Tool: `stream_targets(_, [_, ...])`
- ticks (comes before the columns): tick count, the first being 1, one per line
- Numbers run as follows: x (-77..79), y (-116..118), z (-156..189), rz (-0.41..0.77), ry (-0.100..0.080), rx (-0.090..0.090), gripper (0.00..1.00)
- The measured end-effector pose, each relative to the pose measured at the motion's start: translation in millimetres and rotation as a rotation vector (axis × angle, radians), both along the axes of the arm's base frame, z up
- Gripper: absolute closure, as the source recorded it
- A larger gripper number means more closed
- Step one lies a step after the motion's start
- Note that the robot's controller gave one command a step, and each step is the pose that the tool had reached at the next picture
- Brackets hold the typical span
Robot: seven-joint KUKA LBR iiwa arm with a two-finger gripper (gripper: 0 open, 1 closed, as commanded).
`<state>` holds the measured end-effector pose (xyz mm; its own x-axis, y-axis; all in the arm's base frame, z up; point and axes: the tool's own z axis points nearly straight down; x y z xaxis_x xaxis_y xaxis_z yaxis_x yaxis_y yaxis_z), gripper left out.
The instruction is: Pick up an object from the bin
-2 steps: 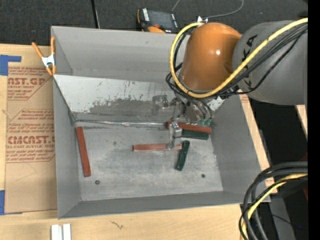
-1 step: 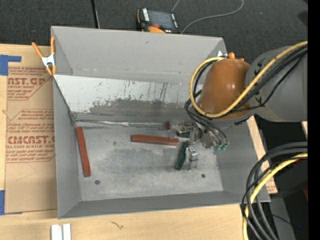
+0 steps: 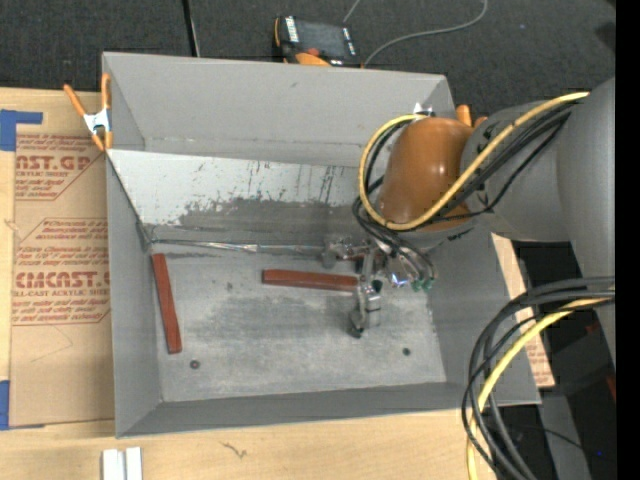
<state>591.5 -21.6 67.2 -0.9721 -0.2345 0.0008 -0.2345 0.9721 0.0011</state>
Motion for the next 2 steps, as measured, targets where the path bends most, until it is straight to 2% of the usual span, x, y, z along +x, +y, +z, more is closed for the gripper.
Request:
stream_targets(1, [-0.2,0.0,2.8,0.000,-0.003,0.000,1.00])
stream_targets(2, [-32.2,-11.8,143.1,-0.002,-0.011,-0.002,1.00])
